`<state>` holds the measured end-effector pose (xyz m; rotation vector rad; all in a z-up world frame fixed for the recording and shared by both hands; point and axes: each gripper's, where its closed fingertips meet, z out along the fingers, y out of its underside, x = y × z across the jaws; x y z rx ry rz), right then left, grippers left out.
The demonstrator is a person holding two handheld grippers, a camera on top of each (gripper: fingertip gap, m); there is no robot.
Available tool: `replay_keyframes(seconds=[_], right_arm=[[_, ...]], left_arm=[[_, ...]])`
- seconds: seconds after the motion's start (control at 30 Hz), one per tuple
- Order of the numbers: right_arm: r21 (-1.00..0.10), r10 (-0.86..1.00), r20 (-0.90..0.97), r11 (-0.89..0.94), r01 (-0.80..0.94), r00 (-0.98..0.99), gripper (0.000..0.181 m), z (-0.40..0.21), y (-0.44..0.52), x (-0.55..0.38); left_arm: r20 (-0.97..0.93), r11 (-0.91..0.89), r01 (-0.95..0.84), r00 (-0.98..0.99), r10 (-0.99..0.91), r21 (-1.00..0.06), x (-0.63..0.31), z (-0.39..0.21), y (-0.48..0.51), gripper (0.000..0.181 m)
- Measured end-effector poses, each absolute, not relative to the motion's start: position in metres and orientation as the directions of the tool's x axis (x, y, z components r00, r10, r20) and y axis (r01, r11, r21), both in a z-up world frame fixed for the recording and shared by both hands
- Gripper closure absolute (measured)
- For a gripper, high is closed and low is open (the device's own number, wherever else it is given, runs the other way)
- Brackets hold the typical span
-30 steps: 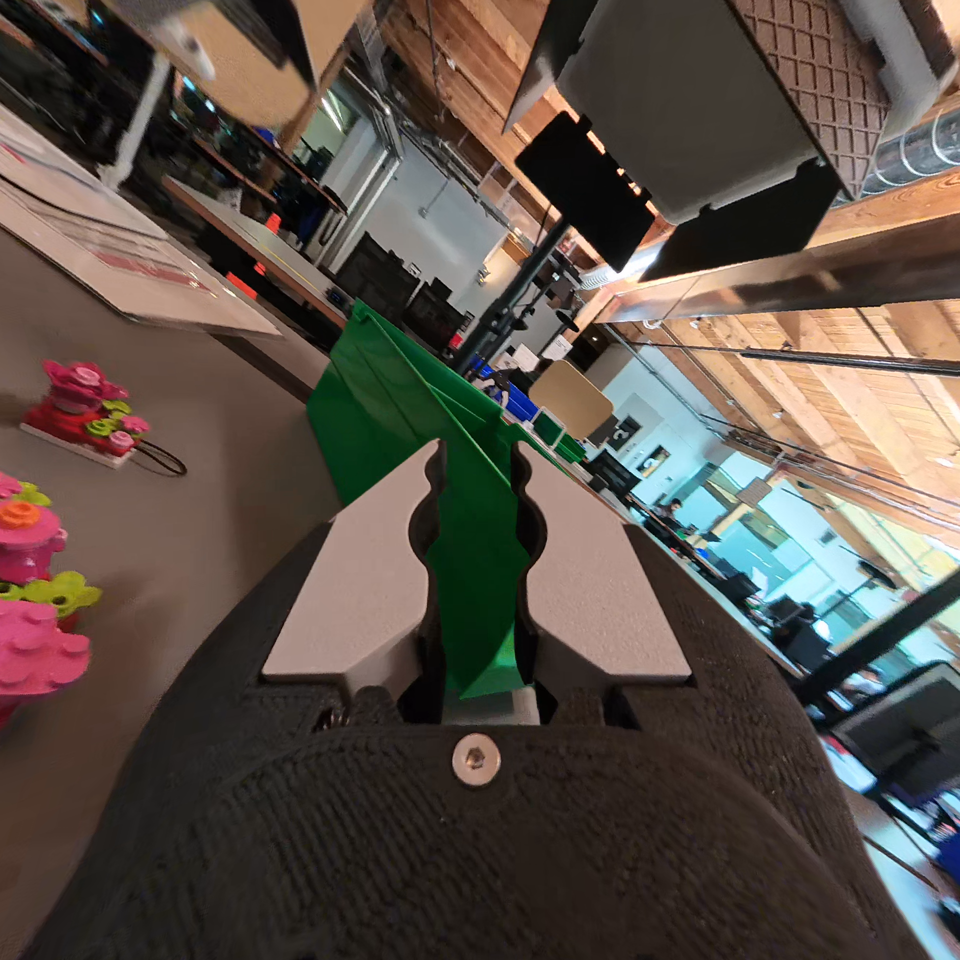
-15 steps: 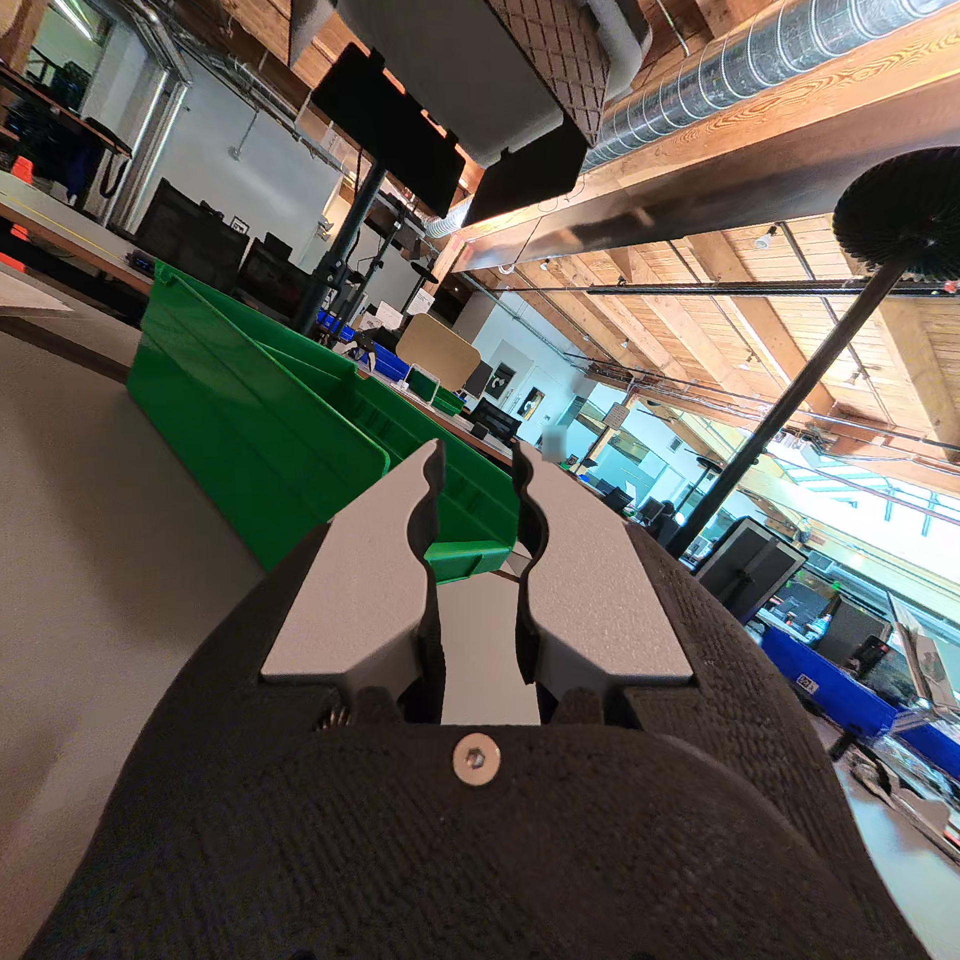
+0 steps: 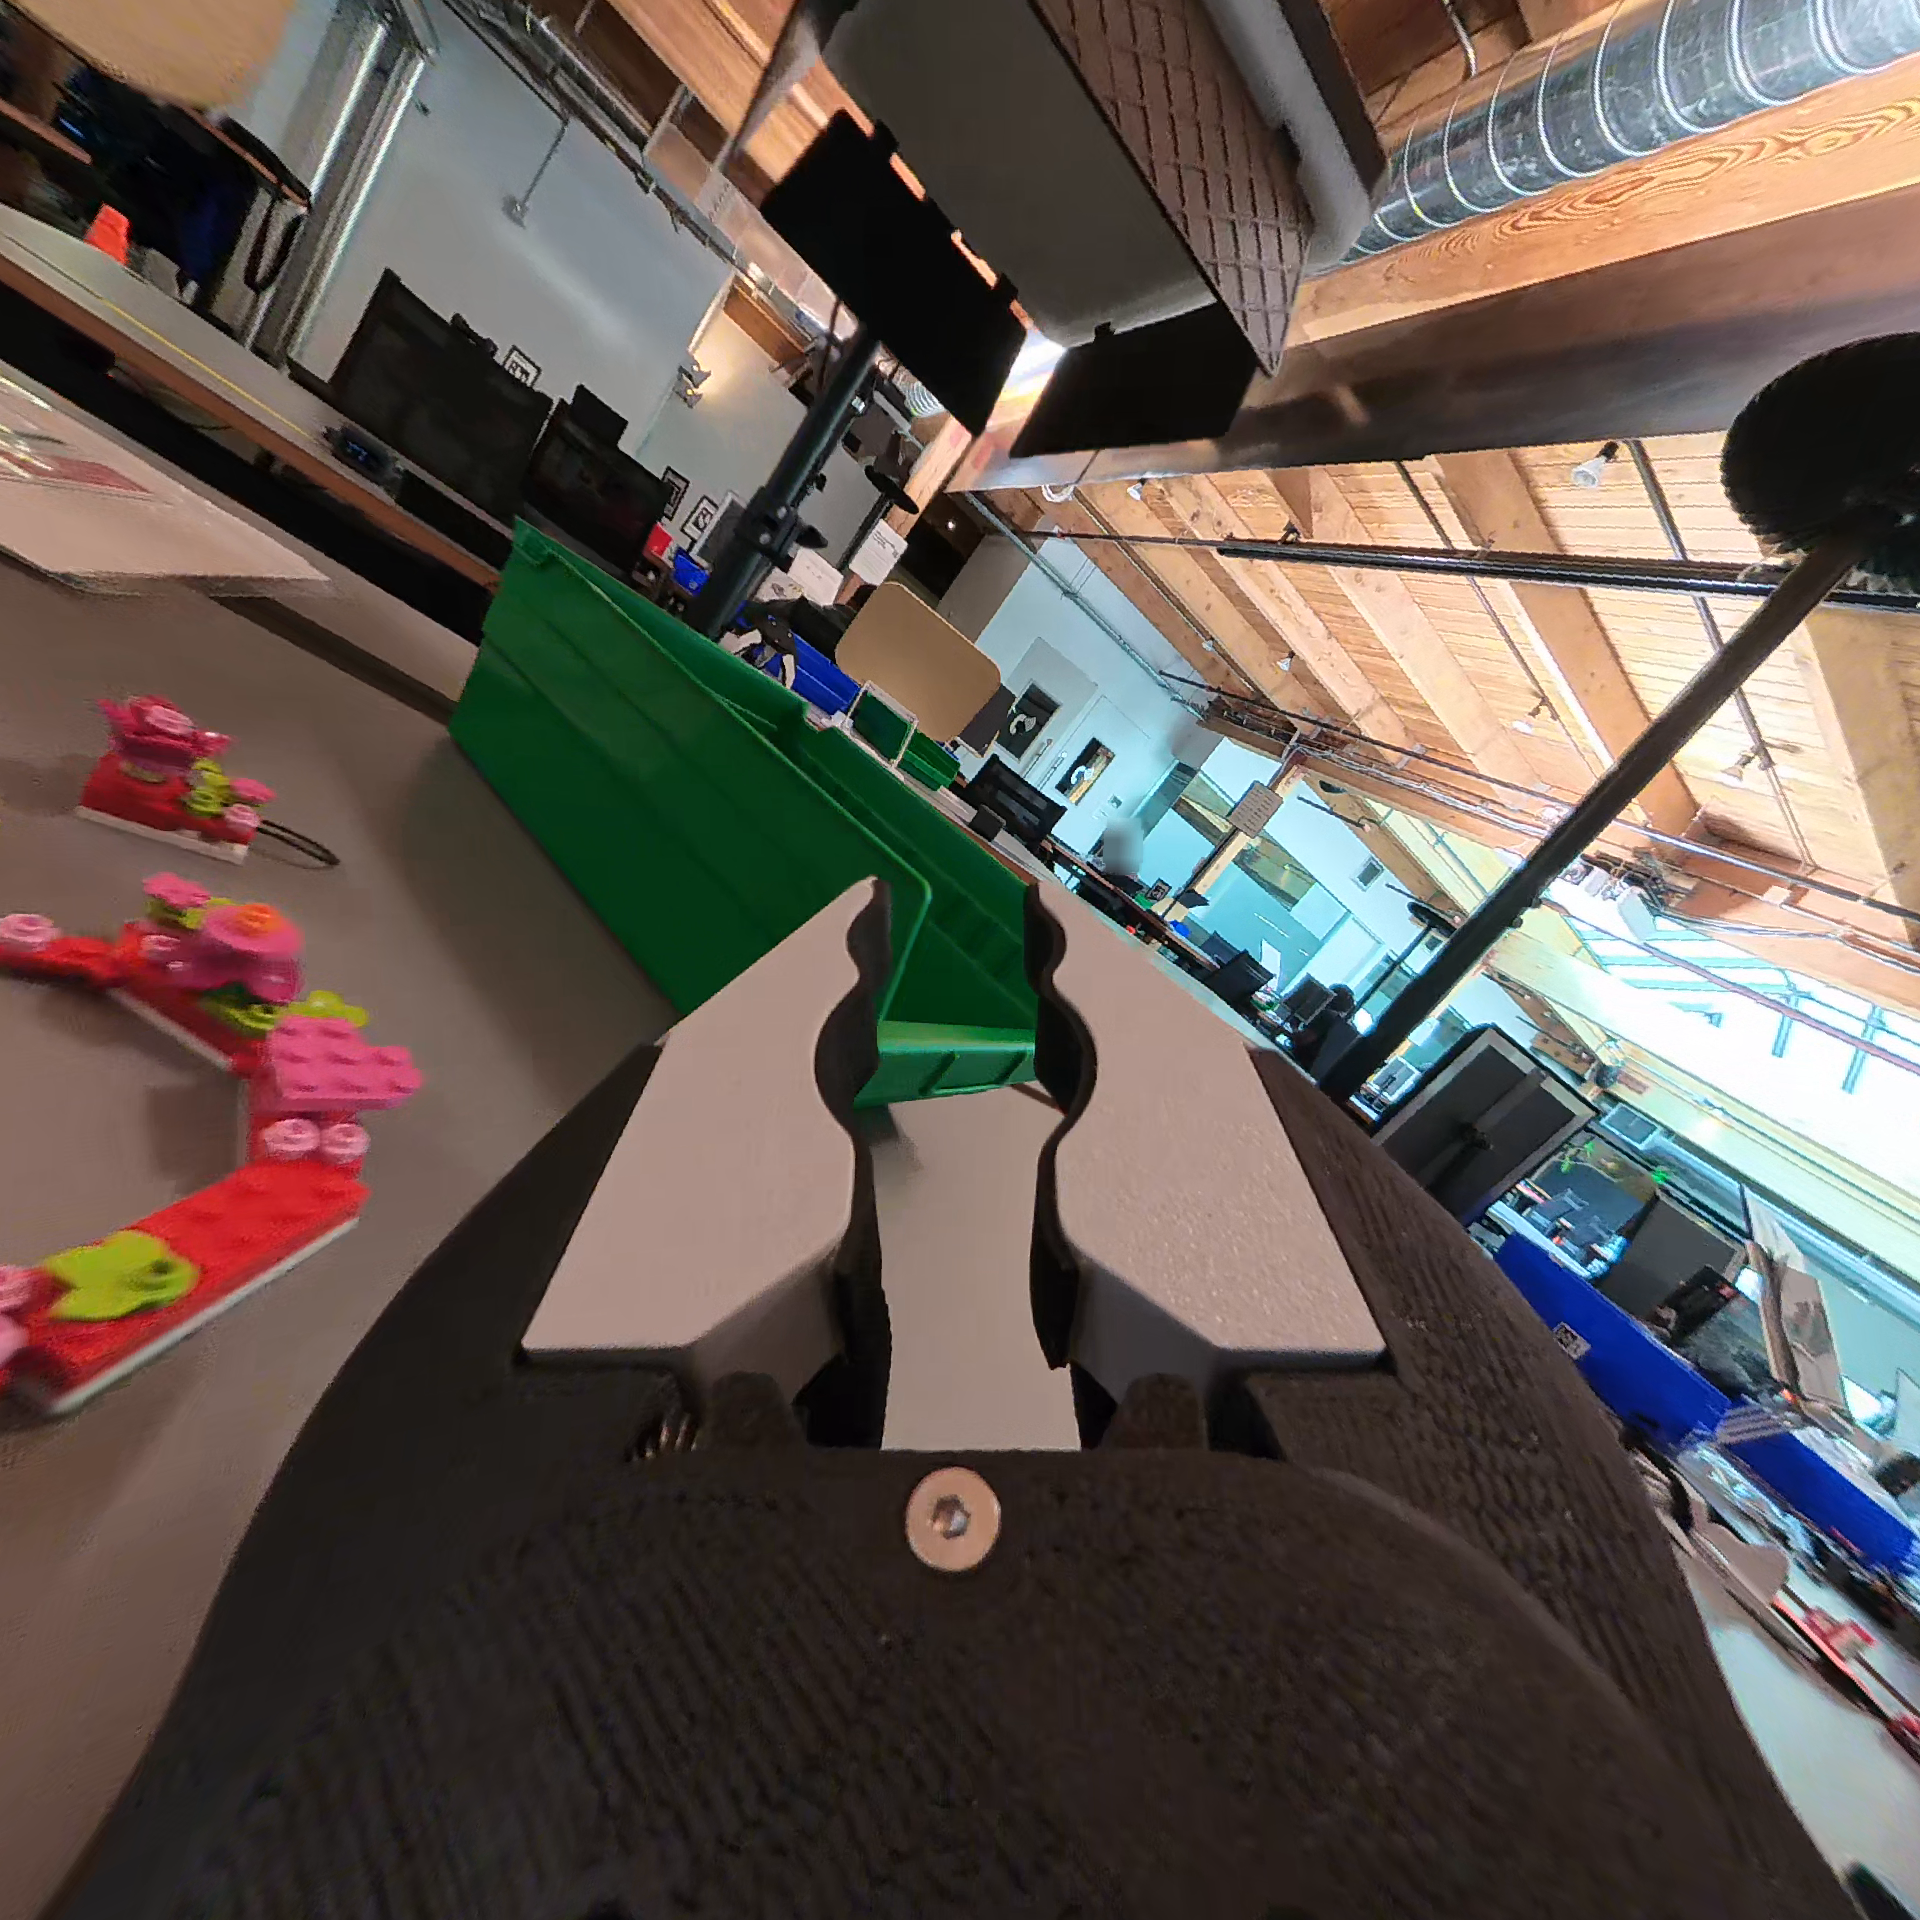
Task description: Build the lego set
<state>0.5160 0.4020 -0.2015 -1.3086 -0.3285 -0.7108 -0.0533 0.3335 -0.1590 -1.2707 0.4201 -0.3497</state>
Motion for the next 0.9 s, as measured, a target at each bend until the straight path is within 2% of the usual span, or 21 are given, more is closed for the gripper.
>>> replay_keyframes(seconds=[0.13,0.3,0.4,0.6,0.77,0.9], right_arm=[[-0.759,-0.290,0.604,0.077,0.647,0.743,0.158,-0.203,0.391,0.489],[-0.761,-0.313,0.600,0.062,0.646,0.736,0.158,-0.202,0.384,0.462],[-0.793,-0.362,0.540,0.081,0.603,0.759,0.158,-0.196,0.376,0.454],[-0.873,-0.440,0.283,0.250,0.418,0.852,0.159,-0.172,0.361,0.439],[-0.826,-0.373,0.334,0.326,0.459,0.866,0.159,-0.154,0.364,0.404],[-0.822,-0.288,0.254,0.440,0.363,0.923,0.159,-0.137,0.363,0.382]], left_arm=[[-0.111,0.281,0.031,0.873,-0.474,-0.959,-0.053,-0.178,0.339,0.130],[-0.204,0.350,-0.037,0.867,-0.455,-0.936,-0.050,-0.188,0.342,0.136],[-0.163,0.327,-0.003,0.872,-0.461,-0.945,-0.054,-0.190,0.345,0.136],[-0.115,0.305,0.040,0.874,-0.473,-0.951,-0.058,-0.191,0.347,0.138],[-0.127,0.304,0.025,0.874,-0.469,-0.952,-0.056,-0.193,0.348,0.139],[-0.150,0.305,-0.002,0.873,-0.464,-0.952,-0.052,-0.195,0.349,0.140]])
